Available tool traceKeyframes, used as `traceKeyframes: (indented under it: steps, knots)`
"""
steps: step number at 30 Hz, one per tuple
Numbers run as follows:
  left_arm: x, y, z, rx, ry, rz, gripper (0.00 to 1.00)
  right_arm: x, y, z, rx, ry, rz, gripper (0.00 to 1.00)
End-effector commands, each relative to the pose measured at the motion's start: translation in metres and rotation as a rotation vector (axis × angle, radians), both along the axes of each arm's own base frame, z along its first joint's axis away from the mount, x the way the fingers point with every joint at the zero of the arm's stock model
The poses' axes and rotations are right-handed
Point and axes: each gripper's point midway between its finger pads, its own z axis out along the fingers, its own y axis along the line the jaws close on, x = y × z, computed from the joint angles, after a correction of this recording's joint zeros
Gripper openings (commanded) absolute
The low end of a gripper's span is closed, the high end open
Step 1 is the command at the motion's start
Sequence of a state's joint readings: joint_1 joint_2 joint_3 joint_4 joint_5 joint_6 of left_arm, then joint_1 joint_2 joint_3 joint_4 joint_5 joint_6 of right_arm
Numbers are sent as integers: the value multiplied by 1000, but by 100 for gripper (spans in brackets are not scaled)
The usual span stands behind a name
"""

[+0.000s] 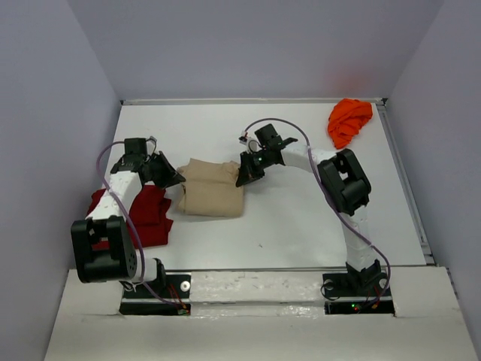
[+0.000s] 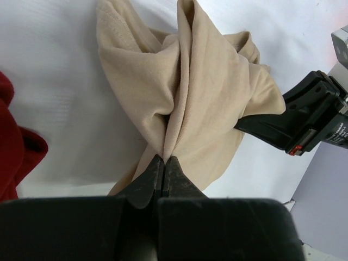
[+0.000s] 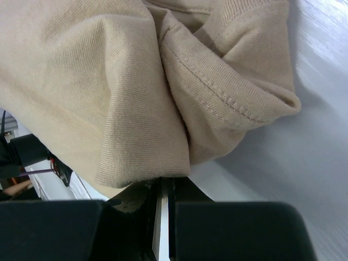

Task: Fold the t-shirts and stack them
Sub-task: Put the neatly folded tshirt into the corner of the board with both arms

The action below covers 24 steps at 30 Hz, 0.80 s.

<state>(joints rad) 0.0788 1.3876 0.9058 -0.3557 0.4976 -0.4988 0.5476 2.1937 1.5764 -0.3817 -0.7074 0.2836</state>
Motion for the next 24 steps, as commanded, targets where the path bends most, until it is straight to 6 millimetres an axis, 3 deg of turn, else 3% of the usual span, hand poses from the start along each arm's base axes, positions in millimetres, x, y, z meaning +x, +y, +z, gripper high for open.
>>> traceKeyframes:
  steps: [1,11,18,24]
  knots:
    - [12,17,38,62,-107,52,0,-1,3,3,-23,1,45,0]
    - [12,30,62,110,-152,113,0,-7,33,21,-78,-58,114,0]
    - [11,35,71,132,-168,125,0,-7,70,67,-36,-118,152,0]
    - [8,44,78,159,-178,153,0,-16,88,85,-6,-130,202,0]
